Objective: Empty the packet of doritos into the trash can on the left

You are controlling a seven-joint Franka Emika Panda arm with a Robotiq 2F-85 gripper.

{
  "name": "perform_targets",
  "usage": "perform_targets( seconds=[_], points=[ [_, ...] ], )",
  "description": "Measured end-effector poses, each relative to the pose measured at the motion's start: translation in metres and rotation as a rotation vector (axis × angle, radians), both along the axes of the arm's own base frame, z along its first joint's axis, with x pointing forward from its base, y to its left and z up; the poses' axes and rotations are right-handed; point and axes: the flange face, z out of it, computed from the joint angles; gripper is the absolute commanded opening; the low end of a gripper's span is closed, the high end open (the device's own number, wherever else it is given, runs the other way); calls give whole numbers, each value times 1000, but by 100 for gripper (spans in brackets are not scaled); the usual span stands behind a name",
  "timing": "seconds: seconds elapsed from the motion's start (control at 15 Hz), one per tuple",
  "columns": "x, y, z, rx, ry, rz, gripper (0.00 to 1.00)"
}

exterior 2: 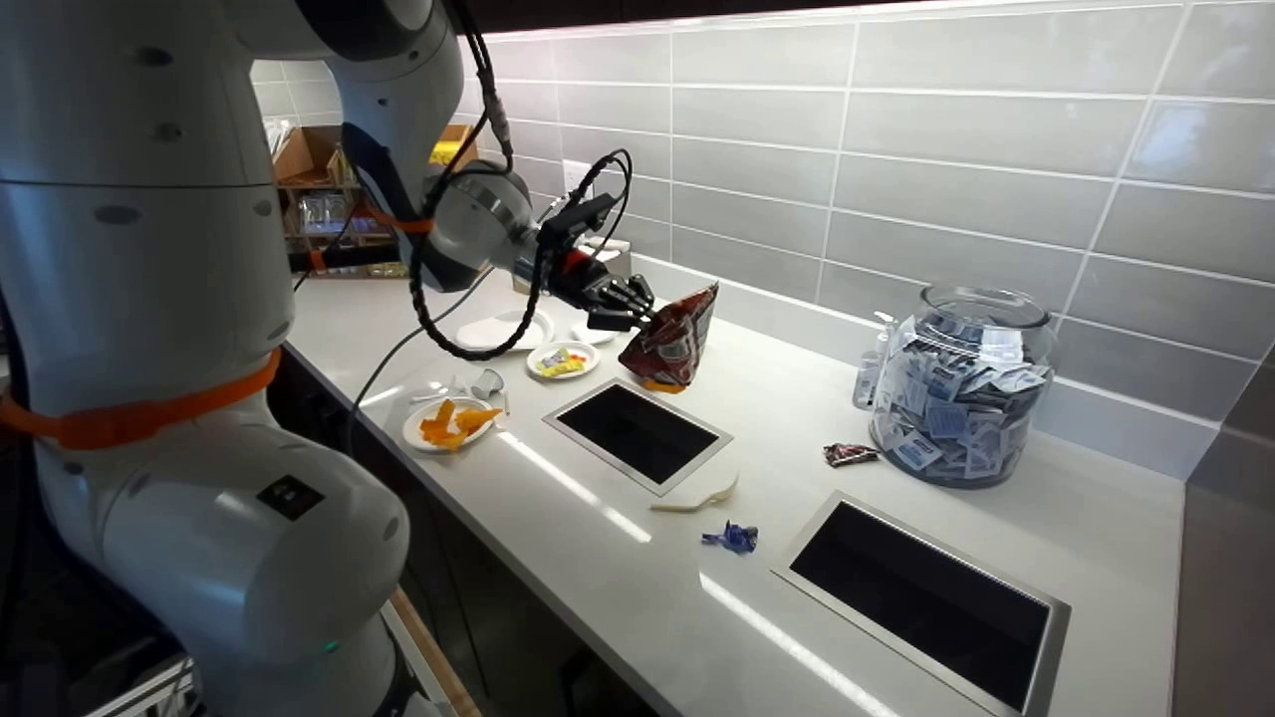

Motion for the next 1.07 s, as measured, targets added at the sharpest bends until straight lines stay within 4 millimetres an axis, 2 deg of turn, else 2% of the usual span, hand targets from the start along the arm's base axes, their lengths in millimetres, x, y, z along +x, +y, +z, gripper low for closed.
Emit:
perform_targets(
  seconds=[1.07],
  points=[
    [-3, 1, -7, -27, 17, -2, 0]
  ],
)
